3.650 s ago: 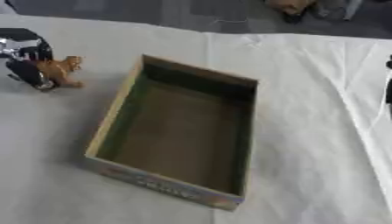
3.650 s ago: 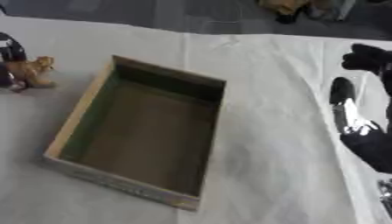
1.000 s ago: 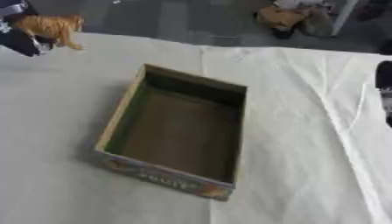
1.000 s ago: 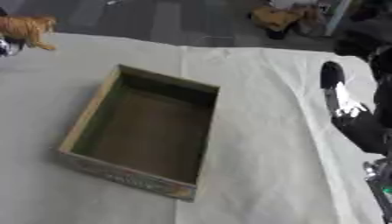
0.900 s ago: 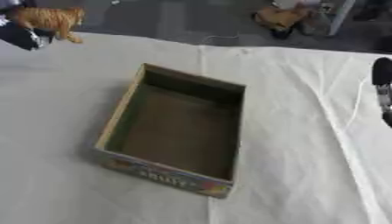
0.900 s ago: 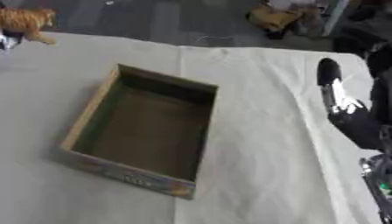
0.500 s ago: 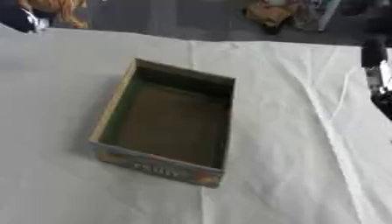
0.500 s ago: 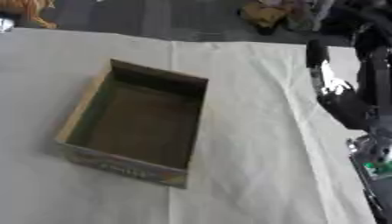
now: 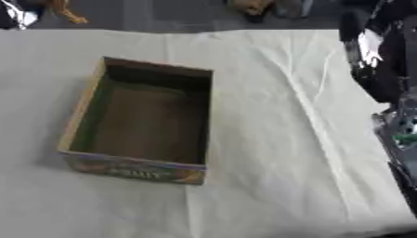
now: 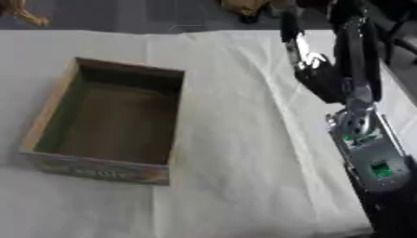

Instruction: Pick up objects on the table and place them in the box.

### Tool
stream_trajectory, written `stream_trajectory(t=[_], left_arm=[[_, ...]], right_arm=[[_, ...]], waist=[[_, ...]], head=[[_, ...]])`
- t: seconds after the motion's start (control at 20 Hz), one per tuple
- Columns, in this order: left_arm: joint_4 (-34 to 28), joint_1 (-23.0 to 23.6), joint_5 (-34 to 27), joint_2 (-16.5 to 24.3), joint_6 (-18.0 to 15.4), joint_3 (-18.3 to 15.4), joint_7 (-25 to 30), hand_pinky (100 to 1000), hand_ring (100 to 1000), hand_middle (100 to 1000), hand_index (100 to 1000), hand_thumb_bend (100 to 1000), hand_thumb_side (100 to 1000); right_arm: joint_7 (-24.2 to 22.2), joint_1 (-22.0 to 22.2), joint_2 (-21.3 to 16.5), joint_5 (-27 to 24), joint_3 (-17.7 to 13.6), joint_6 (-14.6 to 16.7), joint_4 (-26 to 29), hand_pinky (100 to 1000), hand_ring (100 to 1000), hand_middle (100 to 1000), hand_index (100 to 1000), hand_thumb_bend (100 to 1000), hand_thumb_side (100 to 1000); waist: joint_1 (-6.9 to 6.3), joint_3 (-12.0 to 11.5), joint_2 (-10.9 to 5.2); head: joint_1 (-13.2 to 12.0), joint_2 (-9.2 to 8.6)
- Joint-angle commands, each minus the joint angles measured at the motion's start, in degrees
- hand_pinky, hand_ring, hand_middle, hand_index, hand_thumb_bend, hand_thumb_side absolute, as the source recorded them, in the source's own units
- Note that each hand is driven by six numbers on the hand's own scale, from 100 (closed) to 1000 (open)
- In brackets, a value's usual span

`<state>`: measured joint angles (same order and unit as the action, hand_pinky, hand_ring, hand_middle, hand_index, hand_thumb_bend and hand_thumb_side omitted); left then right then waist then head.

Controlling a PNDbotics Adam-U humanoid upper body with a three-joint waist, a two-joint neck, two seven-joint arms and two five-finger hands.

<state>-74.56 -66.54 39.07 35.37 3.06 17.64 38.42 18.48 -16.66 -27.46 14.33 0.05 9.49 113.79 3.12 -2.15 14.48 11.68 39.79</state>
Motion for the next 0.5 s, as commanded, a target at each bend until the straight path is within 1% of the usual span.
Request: stream_trajectory(t=[0.05, 0.35, 0.4, 0.5], left_arm=[[-2.40, -0.97, -1.11, -0.44, 1.55, 0.79, -0.32, 663, 606, 491, 442, 100, 228], [-3.38, -0.31, -2.87, -3.09, 4.03, 2.52, -1.35, 660, 609, 510, 480, 100, 231], [-3.34, -0.08, -3.27, -3.43, 4.24, 2.86, -1.29, 667, 618, 524, 502, 100, 227], [-3.27, 0.30, -3.97, -3.91, 4.32, 3.62, -0.71, 680, 633, 544, 530, 148, 225]], right_arm=[[-0.29, -0.74, -0.89, -0.52, -0.53, 0.02, 0.80, 849, 723, 684, 833, 330, 697], [-0.40, -1.03, -0.70, -0.66, -0.46, 0.03, 0.80, 850, 722, 684, 833, 330, 697], [-0.42, -1.11, -0.70, -0.68, -0.44, 0.06, 0.80, 850, 722, 684, 833, 331, 697], [-0.47, -1.27, -0.70, -0.72, -0.39, 0.10, 0.80, 850, 722, 683, 833, 330, 697]], waist=[[-0.40, 0.19, -1.21], [-0.57, 0.51, -0.92], [-0.58, 0.53, -0.83], [-0.59, 0.56, -0.67]], head=[[0.26, 0.48], [-0.77, 0.01], [-0.97, -0.10], [-1.37, -0.30]])
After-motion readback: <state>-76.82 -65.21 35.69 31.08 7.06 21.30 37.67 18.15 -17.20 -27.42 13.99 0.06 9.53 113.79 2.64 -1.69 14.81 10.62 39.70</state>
